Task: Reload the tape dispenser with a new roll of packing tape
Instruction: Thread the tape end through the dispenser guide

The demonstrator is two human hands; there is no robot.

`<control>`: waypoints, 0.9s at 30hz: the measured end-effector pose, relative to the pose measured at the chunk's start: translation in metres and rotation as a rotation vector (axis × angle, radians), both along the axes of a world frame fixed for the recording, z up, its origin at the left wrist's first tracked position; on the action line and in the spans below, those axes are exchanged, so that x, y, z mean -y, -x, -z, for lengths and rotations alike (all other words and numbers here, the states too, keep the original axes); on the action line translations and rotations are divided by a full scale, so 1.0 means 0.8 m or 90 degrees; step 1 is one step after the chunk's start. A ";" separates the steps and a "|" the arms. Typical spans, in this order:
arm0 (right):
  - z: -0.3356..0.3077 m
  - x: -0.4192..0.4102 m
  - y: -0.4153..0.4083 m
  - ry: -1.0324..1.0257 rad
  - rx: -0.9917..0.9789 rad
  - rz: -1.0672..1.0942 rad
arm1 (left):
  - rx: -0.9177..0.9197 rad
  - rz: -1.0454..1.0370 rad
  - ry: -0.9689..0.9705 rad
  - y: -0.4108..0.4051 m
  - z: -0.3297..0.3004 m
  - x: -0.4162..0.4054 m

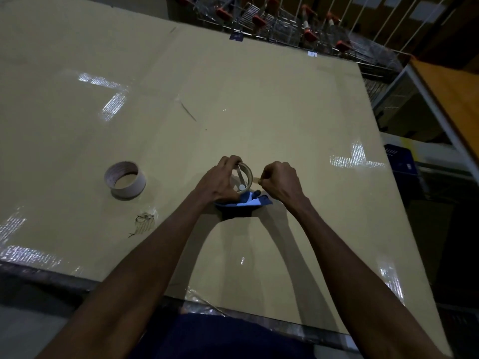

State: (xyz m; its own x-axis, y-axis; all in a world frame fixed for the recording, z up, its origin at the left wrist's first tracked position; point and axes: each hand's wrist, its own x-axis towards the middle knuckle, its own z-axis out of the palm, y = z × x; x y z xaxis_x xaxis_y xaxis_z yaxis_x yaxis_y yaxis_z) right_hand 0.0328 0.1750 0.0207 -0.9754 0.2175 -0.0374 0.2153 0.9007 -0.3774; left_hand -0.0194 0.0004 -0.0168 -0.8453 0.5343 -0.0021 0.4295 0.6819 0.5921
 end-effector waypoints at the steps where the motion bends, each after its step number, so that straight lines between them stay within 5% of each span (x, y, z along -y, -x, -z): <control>1: 0.000 -0.002 -0.001 -0.012 -0.005 -0.006 | 0.011 0.004 -0.007 -0.001 0.000 0.001; 13: -0.028 -0.041 0.019 -0.113 -0.049 0.009 | 0.029 0.068 -0.011 -0.010 -0.005 0.003; 23: -0.019 -0.030 0.010 -0.061 0.050 -0.028 | 0.253 0.010 0.098 0.008 -0.015 0.009; 27: -0.017 -0.039 0.010 -0.082 0.063 -0.058 | 0.259 -0.024 0.040 0.004 -0.016 -0.002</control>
State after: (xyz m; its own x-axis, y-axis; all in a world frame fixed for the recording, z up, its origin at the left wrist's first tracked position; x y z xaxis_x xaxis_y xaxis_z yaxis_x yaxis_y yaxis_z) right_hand 0.0245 0.2065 0.0339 -0.9842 0.1378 -0.1114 0.1612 0.9575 -0.2394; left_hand -0.0224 0.0019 -0.0039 -0.7874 0.4915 -0.3721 0.1433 0.7330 0.6650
